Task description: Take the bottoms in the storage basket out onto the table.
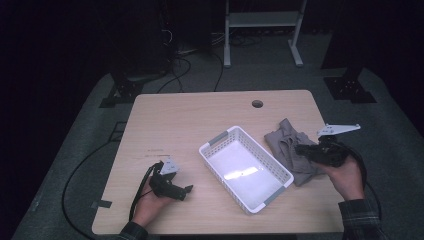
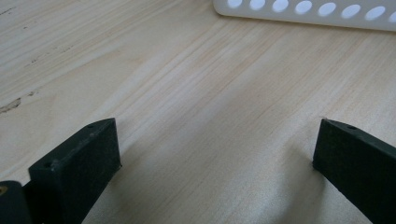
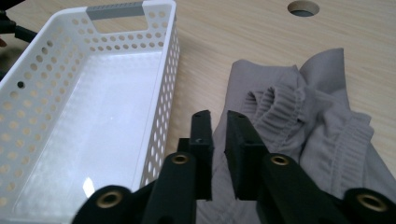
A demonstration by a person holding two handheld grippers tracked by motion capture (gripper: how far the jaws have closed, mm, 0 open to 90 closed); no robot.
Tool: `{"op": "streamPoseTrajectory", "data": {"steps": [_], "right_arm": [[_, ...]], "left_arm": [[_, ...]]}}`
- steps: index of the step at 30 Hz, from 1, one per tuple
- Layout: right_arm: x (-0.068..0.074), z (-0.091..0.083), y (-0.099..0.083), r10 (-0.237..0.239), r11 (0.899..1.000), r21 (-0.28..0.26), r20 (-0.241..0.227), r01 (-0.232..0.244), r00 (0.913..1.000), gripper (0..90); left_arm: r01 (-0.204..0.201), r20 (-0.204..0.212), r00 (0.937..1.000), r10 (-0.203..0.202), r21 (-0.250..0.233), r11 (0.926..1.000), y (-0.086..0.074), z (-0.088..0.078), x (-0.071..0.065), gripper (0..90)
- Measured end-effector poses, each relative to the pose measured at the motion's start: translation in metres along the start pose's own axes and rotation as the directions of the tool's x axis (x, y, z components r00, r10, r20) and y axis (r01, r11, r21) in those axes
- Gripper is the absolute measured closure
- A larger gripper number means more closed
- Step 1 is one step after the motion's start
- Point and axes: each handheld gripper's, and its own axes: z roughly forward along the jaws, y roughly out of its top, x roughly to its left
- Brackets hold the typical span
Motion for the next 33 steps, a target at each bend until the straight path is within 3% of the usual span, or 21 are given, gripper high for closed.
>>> {"op": "streamPoseTrajectory", "data": {"steps": [3,5,10,13,19,23,33], "right_arm": [[0.0,-0.001,-0.006,-0.02,1.0,0.008,0.008,0.02,0.9998,89.5],[0.001,-0.001,-0.011,-0.042,0.999,0.015,0.004,0.042,0.9991,89.6],[0.003,0.007,-0.023,-0.072,0.997,0.037,0.002,0.072,0.9974,89.7],[0.003,0.013,-0.024,-0.075,0.996,0.039,-0.008,0.075,0.9971,89.7],[0.009,0.018,-0.023,-0.1,0.994,0.039,-0.009,0.1,0.995,89.6],[0.012,0.022,-0.024,-0.109,0.993,0.052,-0.02,0.11,0.9938,89.7],[0.02,0.029,-0.024,-0.139,0.987,0.075,-0.058,0.143,0.9886,89.7]], "left_arm": [[-0.003,0.002,1.0,0.003,-0.02,0.9998,-0.001,-0.002,0.0,10.5],[-0.004,0.001,1.0,0.004,-0.025,0.9997,-0.001,-0.003,0.0,12.2],[-0.009,0.011,0.9999,0.009,-0.041,0.9991,0.0,-0.004,0.0,27.3],[-0.017,-0.01,0.9998,0.016,-0.043,0.999,0.001,-0.005,-0.001,35.7],[0.041,0.02,0.999,-0.039,-0.077,0.9962,0.01,-0.012,-0.004,57.5],[0.053,0.023,0.9984,-0.051,-0.092,0.9943,0.02,-0.015,-0.006,70.2],[0.061,0.056,0.9969,-0.056,-0.098,0.9933,0.036,-0.01,-0.014,87.9]]}}
